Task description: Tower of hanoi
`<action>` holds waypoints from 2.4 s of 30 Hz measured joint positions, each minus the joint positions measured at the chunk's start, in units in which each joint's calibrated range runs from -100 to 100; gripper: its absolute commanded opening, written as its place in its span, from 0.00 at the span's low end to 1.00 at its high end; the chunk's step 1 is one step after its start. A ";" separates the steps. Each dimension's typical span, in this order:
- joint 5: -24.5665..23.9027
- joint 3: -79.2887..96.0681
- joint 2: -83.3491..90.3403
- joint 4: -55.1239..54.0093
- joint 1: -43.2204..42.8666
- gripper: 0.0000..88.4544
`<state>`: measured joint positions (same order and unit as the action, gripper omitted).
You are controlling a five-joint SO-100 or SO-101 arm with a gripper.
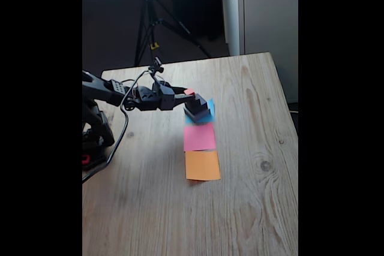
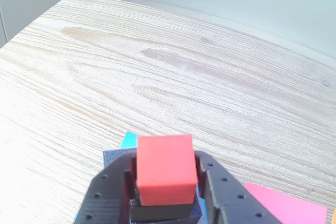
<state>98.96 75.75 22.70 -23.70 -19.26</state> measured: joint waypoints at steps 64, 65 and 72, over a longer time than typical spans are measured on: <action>-24.13 -80.75 26.08 113.93 11.67 0.00; -24.65 -81.44 25.82 114.09 12.18 0.00; -30.56 -82.75 24.03 115.13 14.15 0.00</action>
<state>68.40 -7.00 46.73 91.43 -5.11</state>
